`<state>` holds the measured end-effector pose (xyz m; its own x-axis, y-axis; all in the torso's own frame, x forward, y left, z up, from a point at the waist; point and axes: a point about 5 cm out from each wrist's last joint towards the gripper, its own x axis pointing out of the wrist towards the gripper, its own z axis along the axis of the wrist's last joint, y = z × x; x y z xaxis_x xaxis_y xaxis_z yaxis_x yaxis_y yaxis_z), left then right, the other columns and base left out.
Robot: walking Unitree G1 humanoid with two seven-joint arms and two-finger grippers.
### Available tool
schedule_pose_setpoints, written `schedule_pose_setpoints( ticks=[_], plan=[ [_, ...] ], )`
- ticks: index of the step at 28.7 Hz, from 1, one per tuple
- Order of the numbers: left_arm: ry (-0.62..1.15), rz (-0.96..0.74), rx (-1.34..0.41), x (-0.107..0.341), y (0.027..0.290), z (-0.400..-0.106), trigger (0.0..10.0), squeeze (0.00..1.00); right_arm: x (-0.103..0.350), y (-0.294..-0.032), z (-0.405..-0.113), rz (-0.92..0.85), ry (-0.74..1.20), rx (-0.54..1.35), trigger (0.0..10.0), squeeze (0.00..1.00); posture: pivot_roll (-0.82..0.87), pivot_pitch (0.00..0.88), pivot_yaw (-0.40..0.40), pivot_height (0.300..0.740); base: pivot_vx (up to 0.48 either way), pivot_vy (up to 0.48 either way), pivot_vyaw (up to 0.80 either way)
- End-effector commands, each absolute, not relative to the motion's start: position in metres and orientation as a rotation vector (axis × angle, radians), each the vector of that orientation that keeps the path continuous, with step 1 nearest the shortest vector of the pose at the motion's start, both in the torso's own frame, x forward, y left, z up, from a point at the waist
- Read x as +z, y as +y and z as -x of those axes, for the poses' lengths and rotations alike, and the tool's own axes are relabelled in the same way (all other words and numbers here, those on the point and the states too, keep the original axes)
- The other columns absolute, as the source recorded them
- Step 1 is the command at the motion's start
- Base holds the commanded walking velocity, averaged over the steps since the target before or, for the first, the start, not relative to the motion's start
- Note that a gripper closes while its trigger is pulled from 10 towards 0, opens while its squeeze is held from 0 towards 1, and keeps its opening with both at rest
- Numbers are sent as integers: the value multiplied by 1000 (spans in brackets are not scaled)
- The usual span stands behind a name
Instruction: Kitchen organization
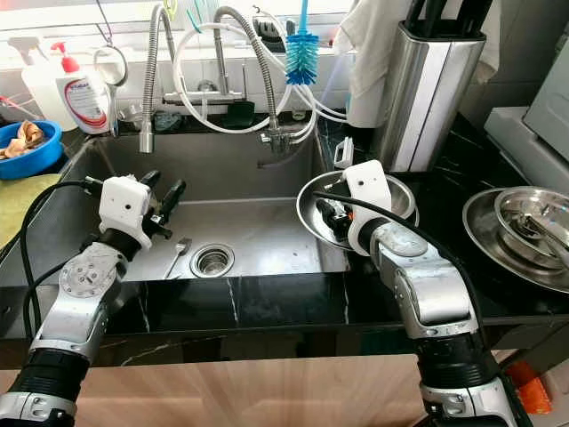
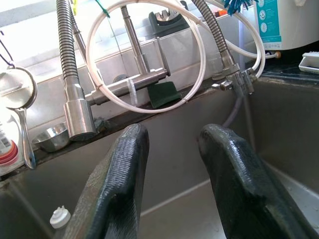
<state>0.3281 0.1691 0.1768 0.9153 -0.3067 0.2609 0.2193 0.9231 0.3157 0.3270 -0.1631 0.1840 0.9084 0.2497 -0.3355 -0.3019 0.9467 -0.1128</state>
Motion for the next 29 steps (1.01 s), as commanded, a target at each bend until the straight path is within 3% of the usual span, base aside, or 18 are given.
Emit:
schedule_pose_setpoints(
  ticks=[1,19,29],
  plan=[
    [-303,-272,-274,178,171,-330,10000,0,186,-164,-329,169,327,277,0,0,-84,0,47,740,0,0,0],
    [-279,-265,-246,178,176,-334,10000,0,193,-168,-331,164,290,247,0,0,-82,0,49,740,0,0,0],
    [-277,-233,-227,180,178,-335,10000,0,214,-173,-332,139,172,187,0,0,-82,0,49,740,0,0,0]
  ],
)
